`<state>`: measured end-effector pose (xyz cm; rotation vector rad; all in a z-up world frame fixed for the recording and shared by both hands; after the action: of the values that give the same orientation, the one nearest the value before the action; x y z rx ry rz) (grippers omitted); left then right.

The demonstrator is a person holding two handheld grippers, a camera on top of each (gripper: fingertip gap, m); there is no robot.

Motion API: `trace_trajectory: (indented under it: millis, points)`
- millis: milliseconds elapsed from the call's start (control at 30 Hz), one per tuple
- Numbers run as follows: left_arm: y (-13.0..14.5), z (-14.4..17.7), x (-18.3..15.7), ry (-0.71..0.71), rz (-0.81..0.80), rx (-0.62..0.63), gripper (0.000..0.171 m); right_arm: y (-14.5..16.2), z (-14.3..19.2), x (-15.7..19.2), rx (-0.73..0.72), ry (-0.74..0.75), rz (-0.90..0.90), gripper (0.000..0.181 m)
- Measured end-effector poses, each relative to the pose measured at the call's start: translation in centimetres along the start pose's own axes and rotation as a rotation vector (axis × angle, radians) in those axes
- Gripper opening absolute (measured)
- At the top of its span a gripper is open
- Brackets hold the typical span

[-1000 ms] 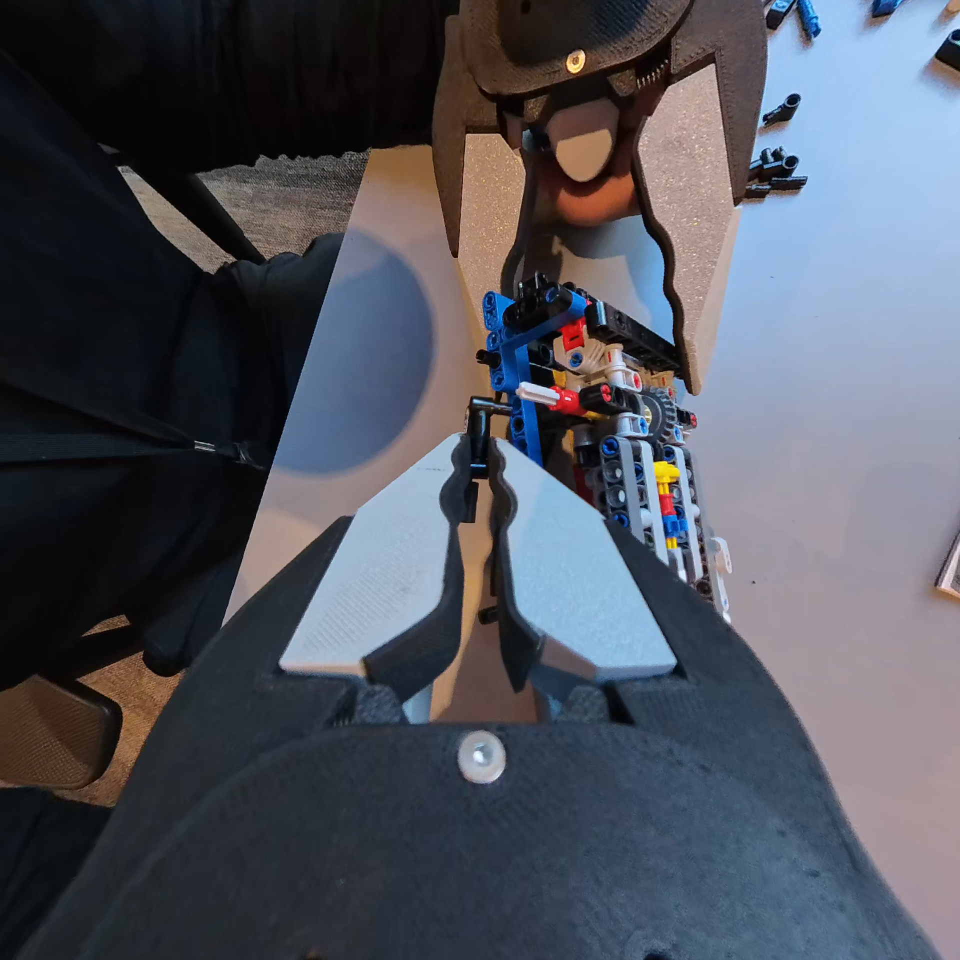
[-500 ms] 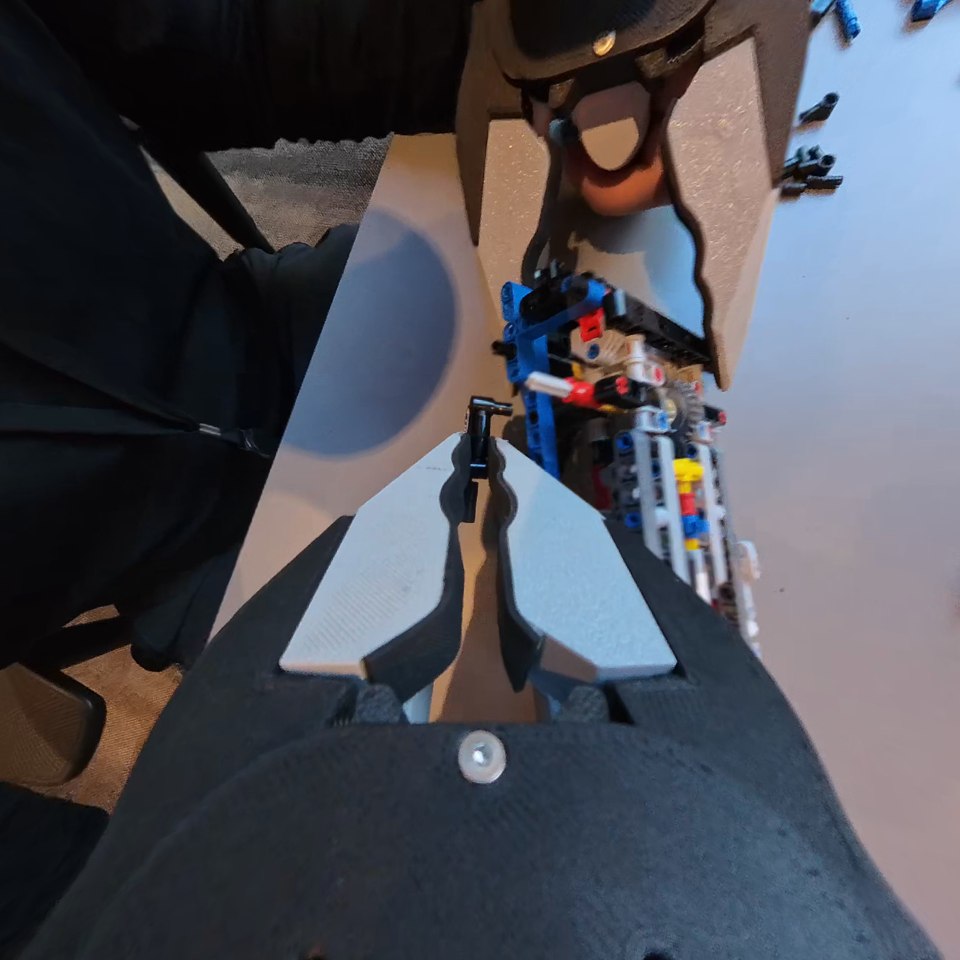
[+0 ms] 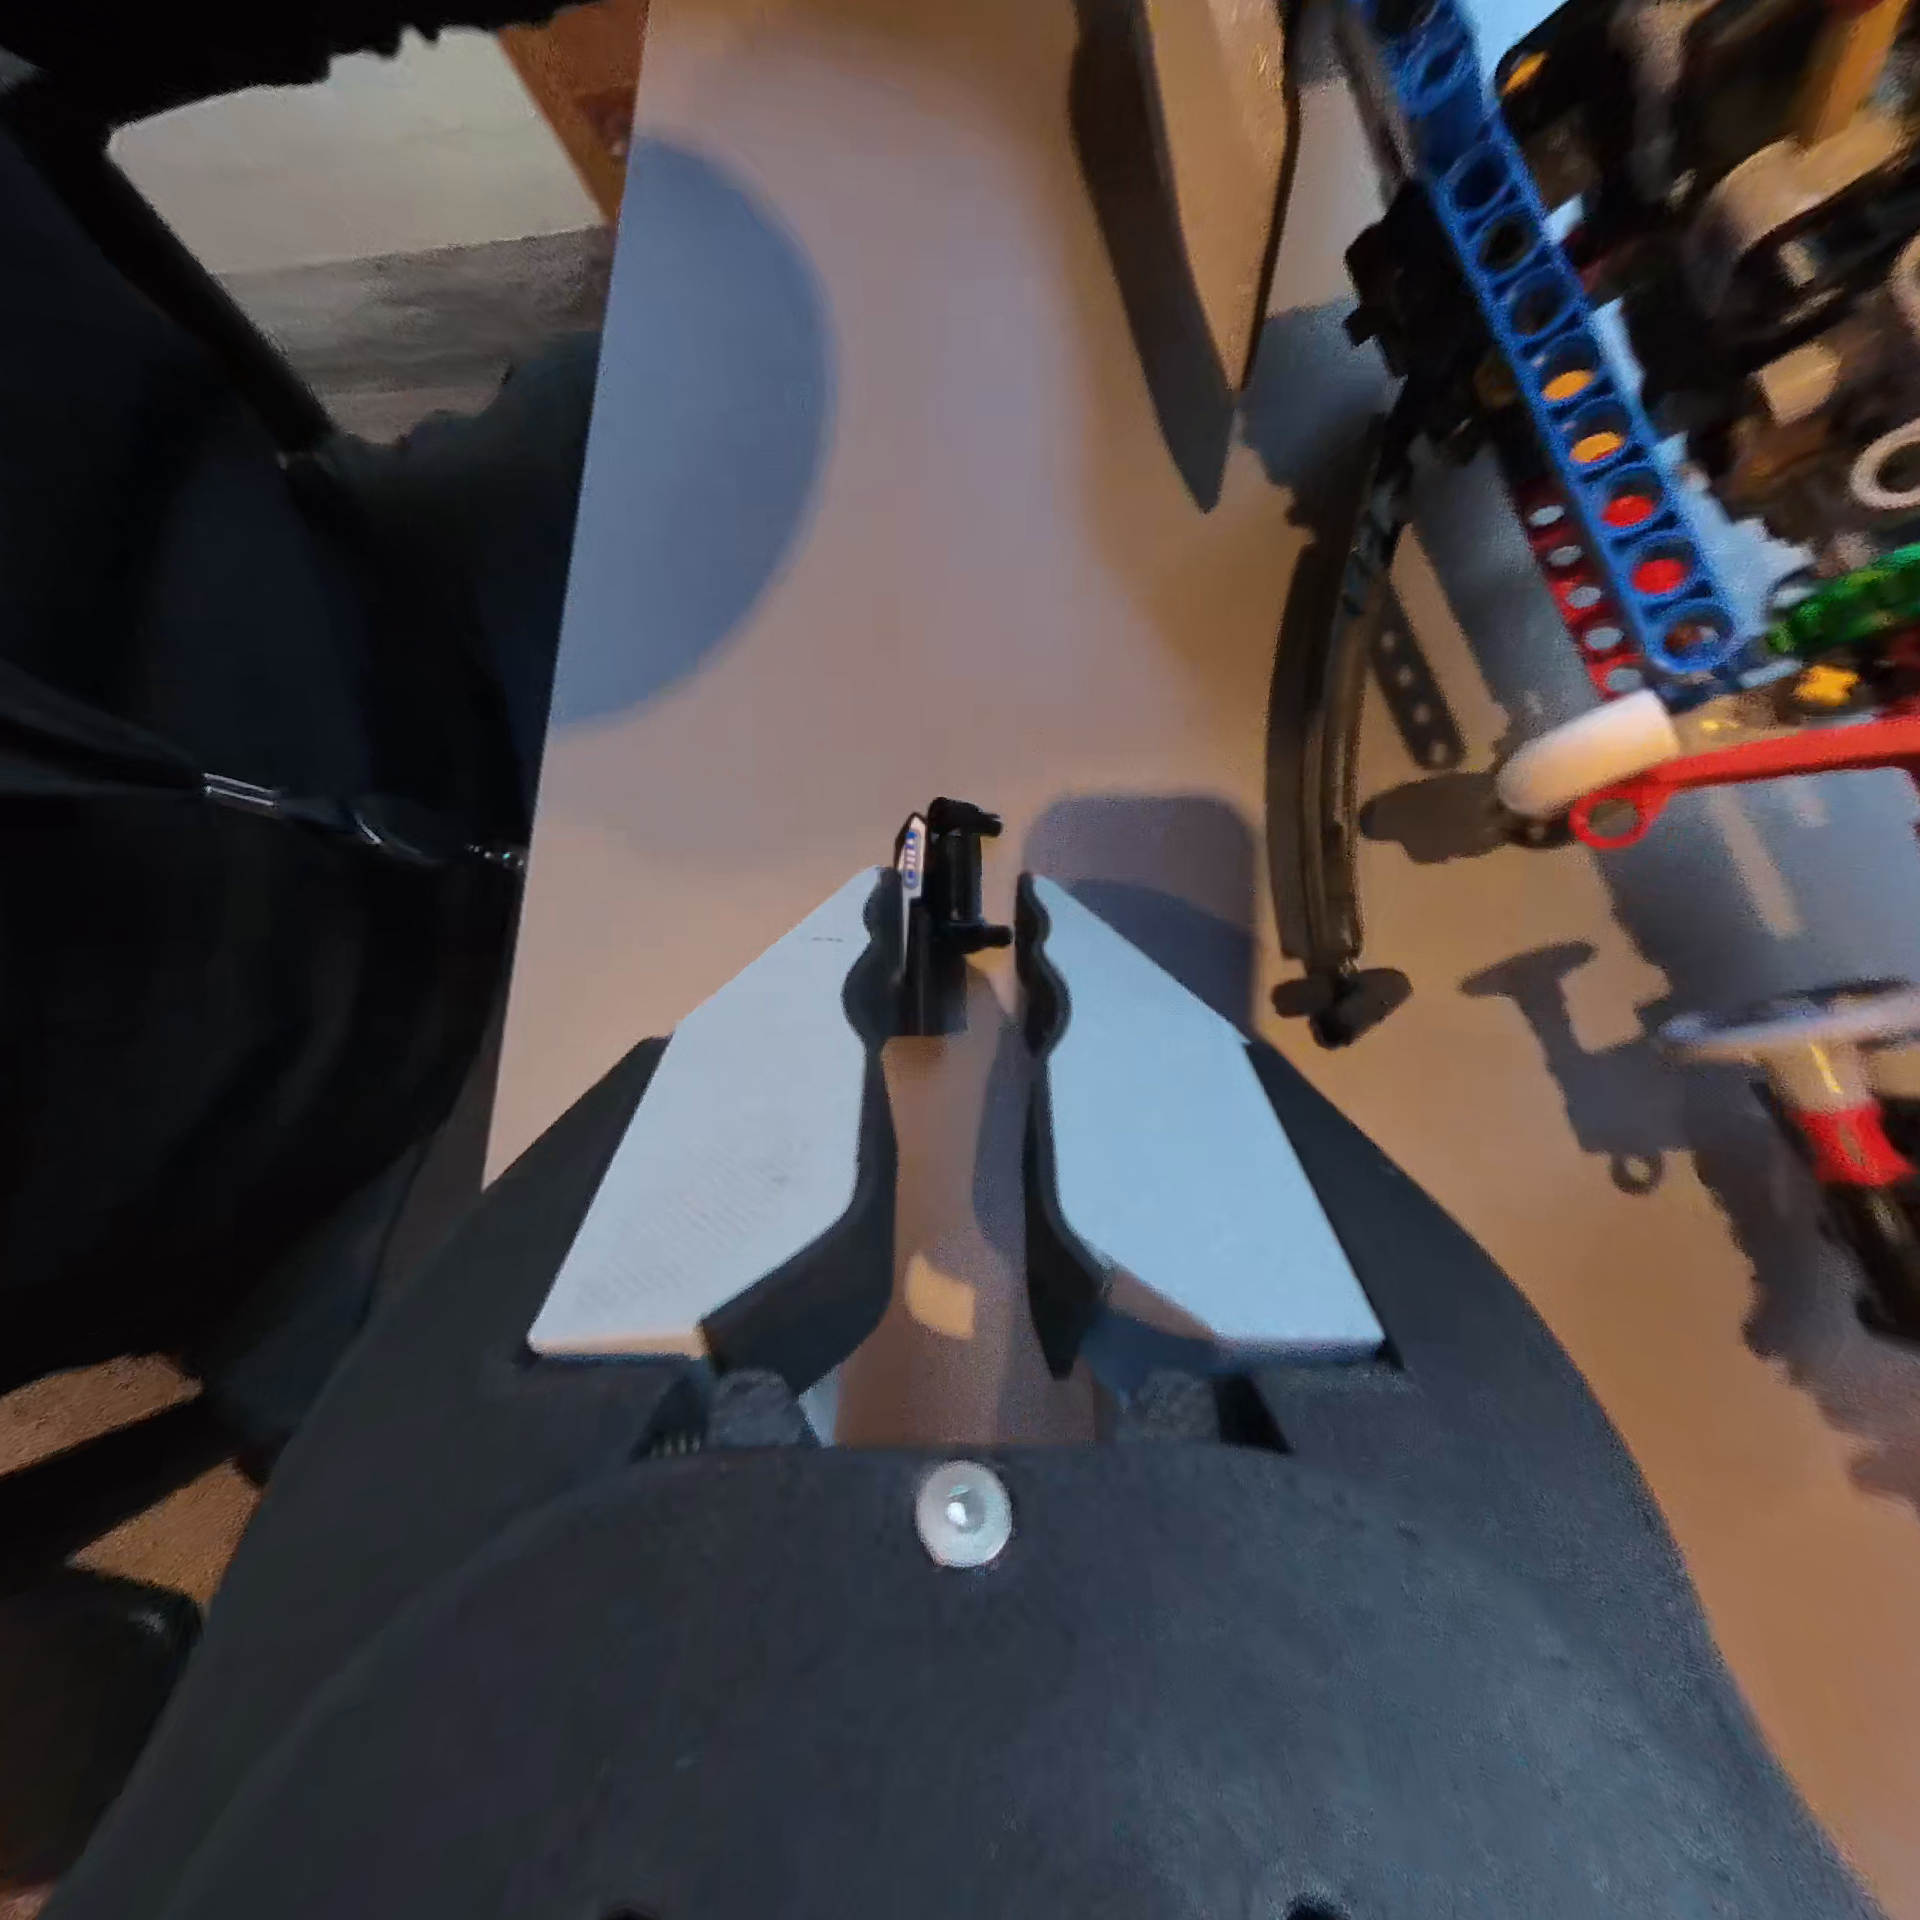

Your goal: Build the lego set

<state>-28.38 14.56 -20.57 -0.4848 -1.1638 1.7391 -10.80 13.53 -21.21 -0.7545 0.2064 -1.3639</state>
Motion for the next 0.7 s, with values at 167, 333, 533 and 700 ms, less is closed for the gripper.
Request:
trace_trajectory:
  millis: [167,333,533,700]
  points:
    - [0.0,0.0,-0.1,-0.004,-0.010,0.004,0.080,0.9,0.4,2.4,-0.081,0.175,0.073,0.038]
    - [0.0,-0.1,-0.1,-0.005,-0.011,0.005,0.080,1.5,-1.5,2.5,-0.026,0.352,0.207,0.039]
    - [0.0,-0.1,-0.1,-0.004,-0.008,0.004,0.080,1.3,-2.0,1.4,0.003,0.222,0.174,0.016]
    - [0.0,-0.1,-0.1,-0.006,-0.007,0.005,0.080,2.1,-2.1,1.4,-0.152,0.149,0.089,0.035]
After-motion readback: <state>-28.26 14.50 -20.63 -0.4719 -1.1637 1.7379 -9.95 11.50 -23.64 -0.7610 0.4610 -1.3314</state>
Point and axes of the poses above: each gripper's, where its closed fingertips meet, z back along the fingers, y out of its underside, x = y × z across the jaws, the point moved 6 cm from there along z, back along the fingers, and after that the axes turned 10 degrees about -z, right-handed, at the moved point
